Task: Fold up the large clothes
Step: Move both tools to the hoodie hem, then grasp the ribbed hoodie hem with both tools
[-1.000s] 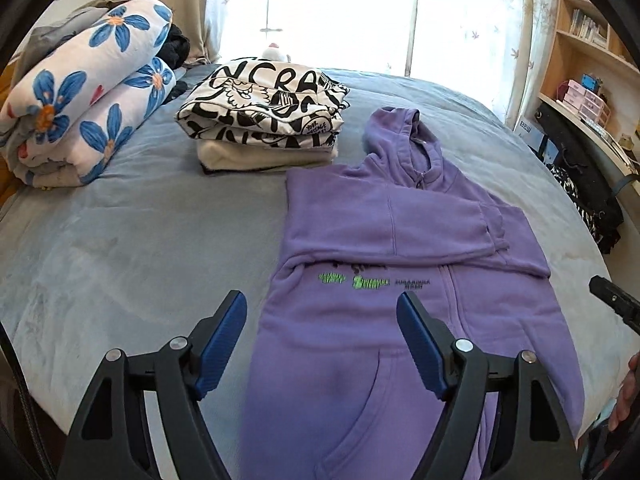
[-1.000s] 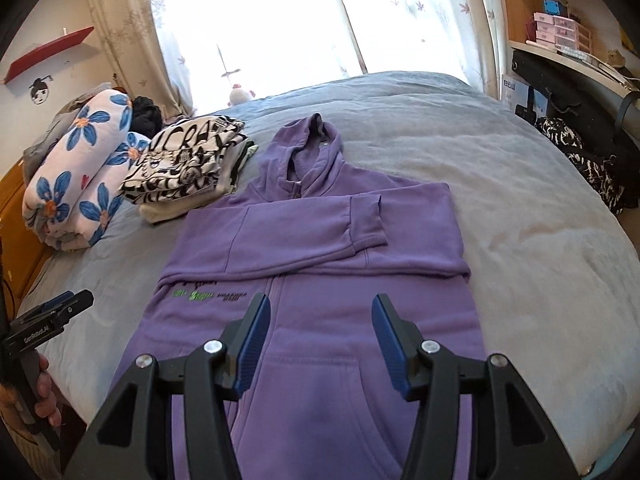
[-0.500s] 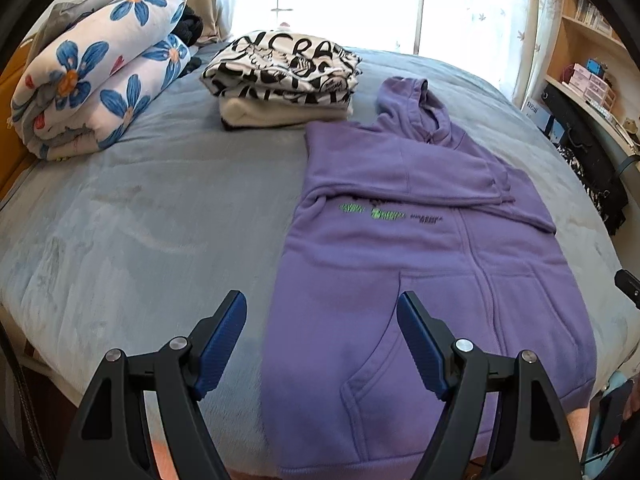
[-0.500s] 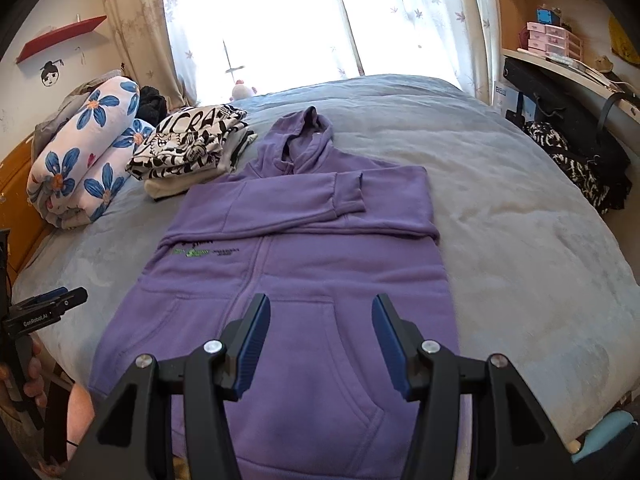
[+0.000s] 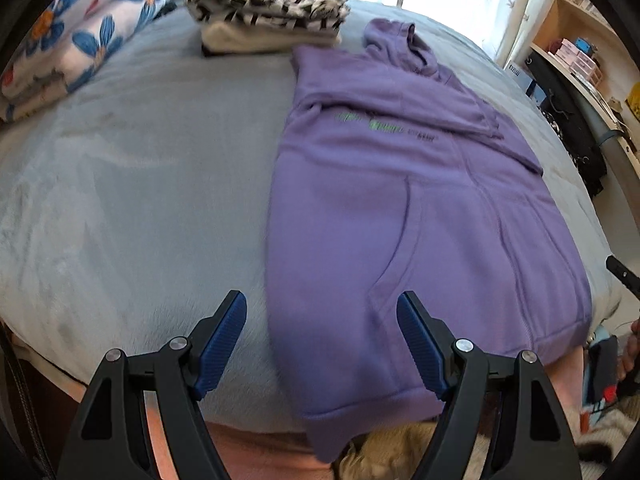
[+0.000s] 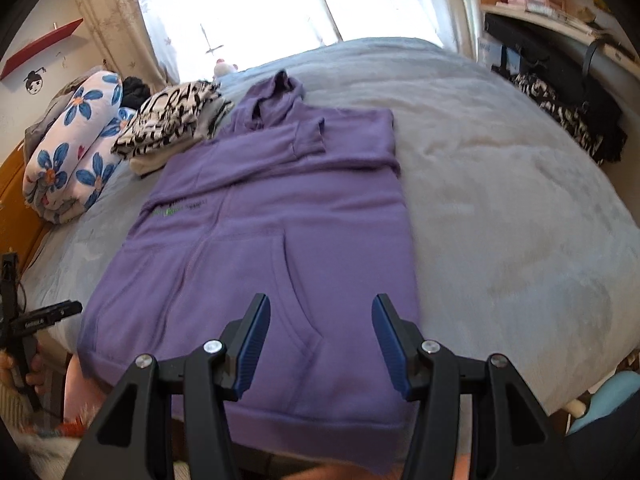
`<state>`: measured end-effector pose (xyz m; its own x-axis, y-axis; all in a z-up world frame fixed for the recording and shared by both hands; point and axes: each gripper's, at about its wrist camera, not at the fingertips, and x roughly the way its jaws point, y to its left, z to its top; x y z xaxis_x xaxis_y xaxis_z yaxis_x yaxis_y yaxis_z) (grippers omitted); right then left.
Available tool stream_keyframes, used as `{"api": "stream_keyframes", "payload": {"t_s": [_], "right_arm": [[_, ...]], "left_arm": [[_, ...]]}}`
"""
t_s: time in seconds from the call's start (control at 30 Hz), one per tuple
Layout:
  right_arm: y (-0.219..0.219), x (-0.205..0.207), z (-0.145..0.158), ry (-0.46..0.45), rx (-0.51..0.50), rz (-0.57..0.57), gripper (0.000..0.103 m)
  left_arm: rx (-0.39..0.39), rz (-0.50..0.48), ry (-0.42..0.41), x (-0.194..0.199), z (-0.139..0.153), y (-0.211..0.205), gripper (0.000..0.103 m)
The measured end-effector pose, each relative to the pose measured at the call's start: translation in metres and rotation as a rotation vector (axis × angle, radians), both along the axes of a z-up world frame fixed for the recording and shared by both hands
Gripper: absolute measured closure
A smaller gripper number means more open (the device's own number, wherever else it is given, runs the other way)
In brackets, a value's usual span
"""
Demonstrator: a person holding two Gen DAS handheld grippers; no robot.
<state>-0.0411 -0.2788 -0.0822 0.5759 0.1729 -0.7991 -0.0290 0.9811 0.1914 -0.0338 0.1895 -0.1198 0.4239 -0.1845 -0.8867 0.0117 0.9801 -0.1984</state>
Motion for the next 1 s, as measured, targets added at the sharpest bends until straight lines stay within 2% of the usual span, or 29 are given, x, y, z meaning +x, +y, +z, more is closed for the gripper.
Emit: {"api": "stream_keyframes", "payload": {"t_s": [0.13, 0.27, 0.4, 0.53, 0.6, 0.7, 0.9, 1.0], "right_arm": [[-0.017, -0.008, -0.021, 0.066, 0.006, -0.006, 0.050], [-0.038, -0.018, -0.040, 0.127, 0.035, -0.038, 0.050], [-0.050, -0.025, -0.054, 0.162, 0.108, -0.043, 0.050], [-0.049, -0.025, -0.063, 0.186, 0.167, -0.012, 0.050], [-0.045, -0.025, -0.067, 0.200, 0.207, 0.028, 0.060], [-0.042, -0.026, -0.067, 0.199, 0.207, 0.048, 0.060], [-0.058, -0.025, -0.082, 0.218, 0.300, 0.057, 0.065], [-0.060, -0.024, -0.087, 0.220, 0.333, 0.060, 0.065]], "left_arm": [[-0.107, 0.006, 0.045, -0.008, -0.019, 0.019, 0.027], [-0.166, 0.007, 0.059, -0.011, -0.031, 0.026, 0.027], [-0.193, -0.025, 0.060, -0.008, -0.036, 0.019, 0.027], [-0.189, -0.046, 0.069, -0.005, -0.042, 0.012, 0.027], [-0.197, -0.063, 0.063, -0.005, -0.041, 0.009, 0.028], [-0.235, -0.089, 0.064, -0.006, -0.039, 0.006, 0.037], [-0.216, -0.108, 0.091, -0.002, -0.049, 0.003, 0.037], [-0.232, -0.116, 0.108, 0.002, -0.056, 0.001, 0.030]]}}
